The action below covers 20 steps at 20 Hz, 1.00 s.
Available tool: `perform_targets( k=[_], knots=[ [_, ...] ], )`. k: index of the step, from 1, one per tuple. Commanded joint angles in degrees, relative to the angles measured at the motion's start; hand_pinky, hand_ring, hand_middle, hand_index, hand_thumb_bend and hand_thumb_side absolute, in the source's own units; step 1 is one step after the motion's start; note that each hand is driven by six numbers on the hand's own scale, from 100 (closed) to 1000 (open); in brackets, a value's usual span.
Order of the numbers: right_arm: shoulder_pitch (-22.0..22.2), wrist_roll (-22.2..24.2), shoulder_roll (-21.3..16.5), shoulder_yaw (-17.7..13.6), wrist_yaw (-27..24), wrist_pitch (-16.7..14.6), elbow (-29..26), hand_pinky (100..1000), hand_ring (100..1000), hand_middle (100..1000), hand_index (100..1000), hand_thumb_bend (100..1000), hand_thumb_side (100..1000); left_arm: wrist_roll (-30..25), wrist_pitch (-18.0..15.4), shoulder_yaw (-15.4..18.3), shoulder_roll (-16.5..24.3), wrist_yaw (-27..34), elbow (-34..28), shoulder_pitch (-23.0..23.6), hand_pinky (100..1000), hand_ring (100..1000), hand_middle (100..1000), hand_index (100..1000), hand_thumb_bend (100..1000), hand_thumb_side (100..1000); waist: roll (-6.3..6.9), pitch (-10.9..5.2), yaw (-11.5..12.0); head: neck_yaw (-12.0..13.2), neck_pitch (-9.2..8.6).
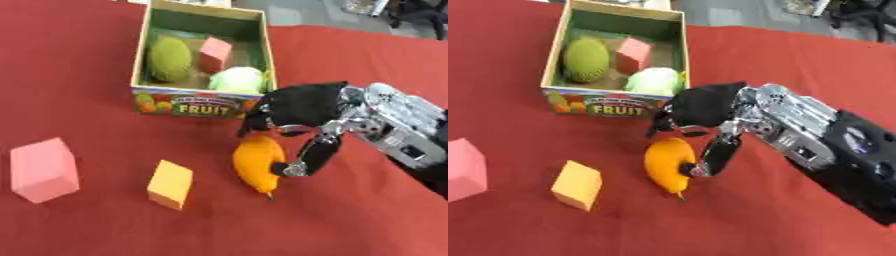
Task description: Pick up objects on the table and place them in the box.
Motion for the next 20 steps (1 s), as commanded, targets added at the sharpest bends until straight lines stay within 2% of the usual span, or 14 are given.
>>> perform_targets(
  k=[1,3,7,9,10,11,20],
  knots=[
    [-1.1,0.5,-0.3,0.3,-0.7,-0.8,1.5,872,852,767,890,268,333,-0.1,-0.2,0.1,1.0,0.3,-0.9,-0.4,762,796,739,972,294,764,0.27,-0.41,0.1,-0.2,-0.49],
    [-1.4,0.9,0.1,0.7,-0.7,-1.2,2.4,870,849,754,879,262,333,-0.1,-0.2,0.1,1.1,0.3,-0.9,-0.4,762,796,739,971,294,764,0.28,-0.44,0.1,-0.3,-0.54],
    [-1.7,0.5,0.6,1.0,-1.0,-1.7,3.5,851,815,654,782,203,287,0.0,-0.2,0.2,1.2,0.2,-0.9,-0.4,762,795,739,971,293,763,0.34,-0.48,0.1,-0.2,-0.60],
    [-1.7,-0.4,0.6,0.9,-1.3,-1.5,3.5,831,786,603,737,165,222,0.1,-0.3,0.3,1.3,0.2,-0.9,-0.5,763,796,739,970,292,763,0.36,-0.49,0.1,-0.3,-0.60],
    [-1.7,-1.0,0.6,0.7,-1.5,-1.4,3.3,817,759,568,703,138,142,0.1,-0.3,0.3,1.3,0.2,-0.9,-0.5,763,796,739,969,292,763,0.36,-0.50,0.1,-0.2,-0.59],
    [-1.6,-1.7,0.6,0.5,-1.7,-1.1,3.0,809,742,546,683,116,100,0.1,-0.3,0.3,1.4,0.2,-0.9,-0.5,763,796,739,969,292,762,0.37,-0.50,0.0,-0.2,-0.59],
    [0.5,-9.6,-2.5,-5.4,-5.9,2.1,-7.1,770,661,466,616,100,100,0.5,-0.2,0.6,1.3,0.0,-0.9,-0.2,764,796,739,967,284,763,0.53,-0.60,-0.5,0.4,-0.55]
  ],
)
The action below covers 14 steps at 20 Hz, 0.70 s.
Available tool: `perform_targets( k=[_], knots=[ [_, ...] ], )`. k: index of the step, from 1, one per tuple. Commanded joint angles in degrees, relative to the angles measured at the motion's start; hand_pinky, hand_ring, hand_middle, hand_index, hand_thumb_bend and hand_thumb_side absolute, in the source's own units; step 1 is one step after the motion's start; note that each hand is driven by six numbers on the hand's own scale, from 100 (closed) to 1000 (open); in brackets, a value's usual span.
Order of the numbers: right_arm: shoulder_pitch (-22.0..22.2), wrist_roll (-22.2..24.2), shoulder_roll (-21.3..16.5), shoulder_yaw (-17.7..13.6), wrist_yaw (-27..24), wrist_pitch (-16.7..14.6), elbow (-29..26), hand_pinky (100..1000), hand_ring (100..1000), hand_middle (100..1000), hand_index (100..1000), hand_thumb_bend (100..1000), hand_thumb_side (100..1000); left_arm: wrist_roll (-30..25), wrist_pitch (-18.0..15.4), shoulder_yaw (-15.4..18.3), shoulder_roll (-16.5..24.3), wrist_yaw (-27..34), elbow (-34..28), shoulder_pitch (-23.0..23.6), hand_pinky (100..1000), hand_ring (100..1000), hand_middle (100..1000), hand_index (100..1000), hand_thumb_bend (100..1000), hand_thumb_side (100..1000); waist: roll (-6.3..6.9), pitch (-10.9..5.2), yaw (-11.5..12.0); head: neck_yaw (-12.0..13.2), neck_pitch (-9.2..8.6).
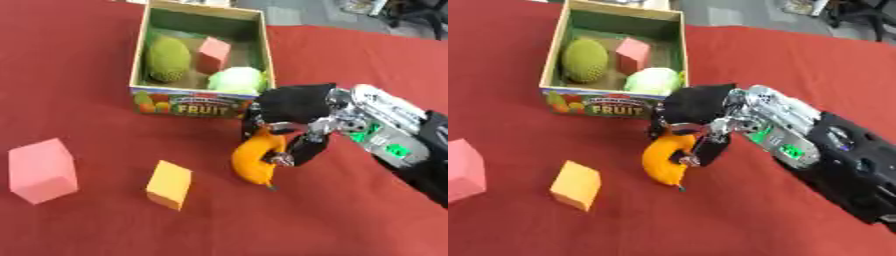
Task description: Pick up objects on the table and place them in the box.
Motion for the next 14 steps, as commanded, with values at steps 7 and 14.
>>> perform_targets(
  k=[7,14],
  knots=[
    [1.4,-8.7,-5.7,-7.0,-5.0,-2.4,-3.8,766,654,456,607,100,100,0.5,0.2,0.8,1.3,-0.3,-0.9,0.1,764,796,738,966,284,763,0.48,-0.74,-0.5,0.6,-0.50],
    [-2.4,-15.0,-5.2,-12.9,-8.3,-0.5,-3.8,772,654,495,612,100,100,0.5,0.3,0.7,1.4,-0.3,-0.9,0.2,764,797,738,964,283,763,0.66,-1.09,-0.8,0.7,-0.49]
  ],
)
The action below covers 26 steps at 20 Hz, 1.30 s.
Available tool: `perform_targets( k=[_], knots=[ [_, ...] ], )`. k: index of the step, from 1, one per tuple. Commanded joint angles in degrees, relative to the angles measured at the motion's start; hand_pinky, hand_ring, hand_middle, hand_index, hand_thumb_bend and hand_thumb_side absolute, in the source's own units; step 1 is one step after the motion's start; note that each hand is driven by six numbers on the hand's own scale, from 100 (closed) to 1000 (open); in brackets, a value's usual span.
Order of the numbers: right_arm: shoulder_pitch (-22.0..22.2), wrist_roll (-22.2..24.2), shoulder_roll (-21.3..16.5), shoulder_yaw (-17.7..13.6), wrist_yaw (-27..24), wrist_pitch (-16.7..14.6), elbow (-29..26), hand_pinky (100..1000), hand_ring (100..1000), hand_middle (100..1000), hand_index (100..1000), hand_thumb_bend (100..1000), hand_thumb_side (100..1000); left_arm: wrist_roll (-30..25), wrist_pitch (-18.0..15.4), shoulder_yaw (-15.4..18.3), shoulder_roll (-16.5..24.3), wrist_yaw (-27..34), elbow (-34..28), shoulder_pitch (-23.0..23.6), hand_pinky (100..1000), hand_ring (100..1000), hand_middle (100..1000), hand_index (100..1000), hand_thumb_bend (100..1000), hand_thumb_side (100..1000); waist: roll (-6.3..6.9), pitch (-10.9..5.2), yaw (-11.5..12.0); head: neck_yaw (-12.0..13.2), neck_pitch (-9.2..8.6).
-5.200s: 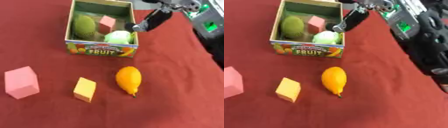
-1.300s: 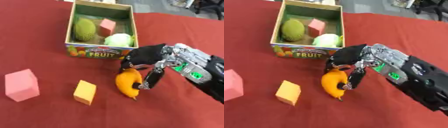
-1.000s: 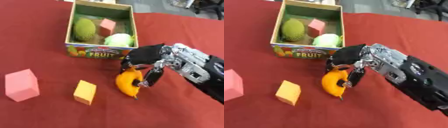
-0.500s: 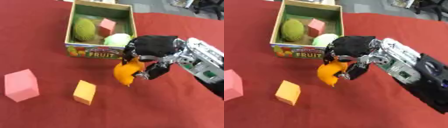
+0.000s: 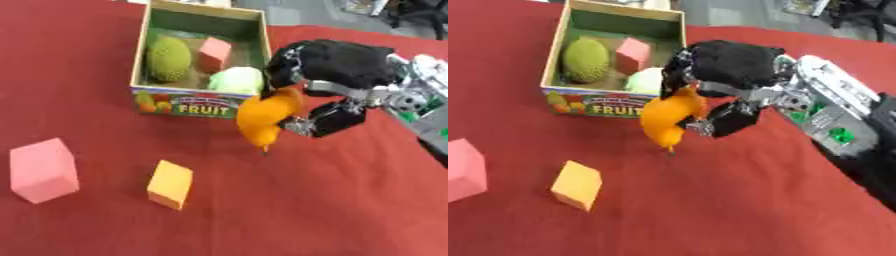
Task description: Pick up objects on the table and place them in the box.
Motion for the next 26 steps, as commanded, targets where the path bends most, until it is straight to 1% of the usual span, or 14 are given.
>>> perform_targets(
  k=[1,4,8,14,18,21,24,25,26],
  knots=[
    [-3.1,-2.8,-0.8,-3.5,-1.0,2.0,-1.1,772,655,496,613,100,100,0.2,0.0,0.7,1.4,-0.1,-0.9,-0.1,764,797,738,964,283,763,0.69,-1.14,-0.1,-0.1,-0.49],
    [-6.9,-2.6,1.0,-4.7,0.3,4.6,-0.7,775,658,495,616,100,100,0.1,0.0,0.5,1.5,-0.1,-0.9,-0.1,764,797,738,963,282,762,0.74,-1.28,0.0,-0.4,-0.32],
    [-12.5,-1.5,4.7,-4.3,3.6,8.1,3.3,775,661,496,619,100,100,-0.2,0.0,0.2,1.6,0.1,-0.9,-0.2,765,797,739,962,282,763,0.70,-1.36,0.3,-1.0,0.02],
    [-21.2,1.2,11.0,-1.5,9.0,13.6,11.9,782,677,513,639,100,100,-0.3,-0.1,0.2,1.7,0.1,-0.9,-0.3,765,799,739,962,282,763,0.50,-1.13,0.4,-1.7,0.06],
    [-24.2,2.5,14.9,1.7,12.7,16.9,17.9,785,686,526,652,100,100,-0.3,-0.1,0.1,1.6,0.2,-0.9,-0.5,765,799,739,962,282,763,0.41,-0.94,0.7,-2.1,-0.15],
    [-25.1,3.0,17.3,3.7,15.3,16.9,22.3,787,698,543,669,100,100,-0.4,-0.1,0.0,1.6,0.3,-0.9,-0.7,765,799,740,962,277,766,0.36,-0.77,0.9,-2.4,-0.19],
    [-25.4,3.0,18.9,4.8,16.8,15.3,26.8,790,710,570,694,100,100,-0.5,-0.1,0.0,1.6,0.3,-0.9,-0.8,765,799,740,962,279,765,0.30,-0.67,1.1,-2.5,-0.18],
    [-25.6,2.7,19.3,4.8,17.0,14.8,28.3,794,723,598,716,100,100,-0.5,-0.1,0.0,1.5,0.3,-0.9,-0.8,765,799,740,962,279,765,0.29,-0.64,1.2,-2.5,-0.20],
    [-25.7,2.4,19.8,4.8,17.2,14.3,29.9,795,729,607,725,100,100,-0.5,0.0,-0.1,1.5,0.4,-0.9,-0.8,766,799,740,962,279,765,0.29,-0.63,1.2,-2.5,-0.20]
  ],
)
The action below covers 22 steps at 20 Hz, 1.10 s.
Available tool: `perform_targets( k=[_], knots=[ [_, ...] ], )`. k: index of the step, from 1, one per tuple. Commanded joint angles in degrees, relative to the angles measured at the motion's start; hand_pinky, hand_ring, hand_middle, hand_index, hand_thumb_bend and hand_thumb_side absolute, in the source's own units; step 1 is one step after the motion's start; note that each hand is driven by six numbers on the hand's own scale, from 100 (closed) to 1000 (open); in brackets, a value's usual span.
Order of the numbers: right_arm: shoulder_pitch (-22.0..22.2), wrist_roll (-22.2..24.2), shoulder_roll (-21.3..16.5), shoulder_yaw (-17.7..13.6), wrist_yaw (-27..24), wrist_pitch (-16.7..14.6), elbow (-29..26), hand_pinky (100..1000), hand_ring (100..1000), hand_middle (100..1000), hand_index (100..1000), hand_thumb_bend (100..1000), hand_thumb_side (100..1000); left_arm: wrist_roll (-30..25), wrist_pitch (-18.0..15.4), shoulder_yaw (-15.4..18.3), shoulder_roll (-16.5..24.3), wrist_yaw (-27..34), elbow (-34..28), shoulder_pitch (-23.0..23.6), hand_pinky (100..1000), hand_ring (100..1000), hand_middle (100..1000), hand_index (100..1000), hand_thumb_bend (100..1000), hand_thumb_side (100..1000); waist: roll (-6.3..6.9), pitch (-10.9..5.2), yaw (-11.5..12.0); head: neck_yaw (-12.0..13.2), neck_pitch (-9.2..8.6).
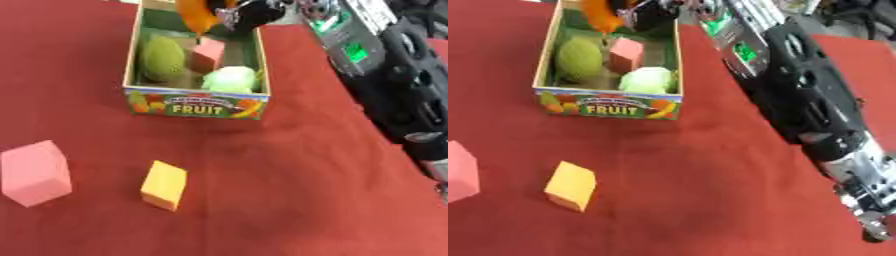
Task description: Pick up objects on the table and place them in the box.
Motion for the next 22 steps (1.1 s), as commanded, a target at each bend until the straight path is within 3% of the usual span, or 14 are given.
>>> perform_targets(
  k=[1,4,5,6,7,9,10,16,22],
  knots=[
    [-1.7,-0.8,0.6,-0.3,1.1,-1.5,4.3,800,746,637,749,100,100,-0.3,-0.1,0.0,1.4,0.2,-0.9,-0.5,766,799,740,962,279,765,0.30,-0.62,0.0,-0.2,-0.32],
    [-2.2,-1.4,1.7,-0.6,1.0,-3.3,8.8,814,791,712,809,100,100,-0.3,-0.1,0.0,1.3,0.3,-0.9,-0.6,766,799,740,962,280,765,0.37,-0.63,0.1,-0.3,-0.37],
    [-2.5,-1.7,1.9,-0.7,1.1,-4.0,10.2,838,842,772,880,100,115,-0.3,-0.1,0.0,1.3,0.3,-0.9,-0.6,766,799,740,962,279,765,0.40,-0.63,0.1,-0.3,-0.38],
    [-2.7,-2.1,2.1,-0.9,1.4,-4.7,11.5,848,856,785,897,100,201,-0.3,-0.1,0.0,1.3,0.3,-0.9,-0.6,766,799,740,962,280,765,0.43,-0.64,0.0,-0.3,-0.38],
    [-2.9,-2.6,2.2,-1.1,1.9,-5.3,12.4,865,877,799,911,116,388,-0.3,-0.1,0.0,1.3,0.3,-0.9,-0.6,766,799,740,962,279,765,0.46,-0.64,0.0,-0.2,-0.37],
    [-3.2,-3.7,2.3,-1.5,3.1,-6.0,13.3,888,901,802,917,138,612,-0.4,-0.1,0.0,1.3,0.3,-0.9,-0.5,766,799,740,962,278,765,0.51,-0.65,-0.1,-0.2,-0.36],
    [-3.3,-4.2,2.3,-1.7,3.7,-6.1,13.5,896,909,809,927,146,647,-0.4,-0.1,0.0,1.3,0.3,-0.9,-0.5,766,800,740,962,278,765,0.53,-0.67,-0.1,-0.2,-0.38],
    [-3.3,-5.5,1.9,-2.4,7.1,-5.4,12.4,918,925,825,950,190,617,-0.4,-0.1,0.0,1.3,0.4,-0.9,-0.6,767,800,741,963,277,765,0.77,-0.75,-0.4,-0.1,-0.46],
    [-2.5,-5.6,0.2,-3.5,3.7,-4.5,6.9,908,914,819,944,157,552,-0.4,-0.1,0.0,1.5,0.4,-0.9,-0.6,768,800,741,962,276,765,0.88,-0.84,-0.7,0.2,-0.43]
  ],
)
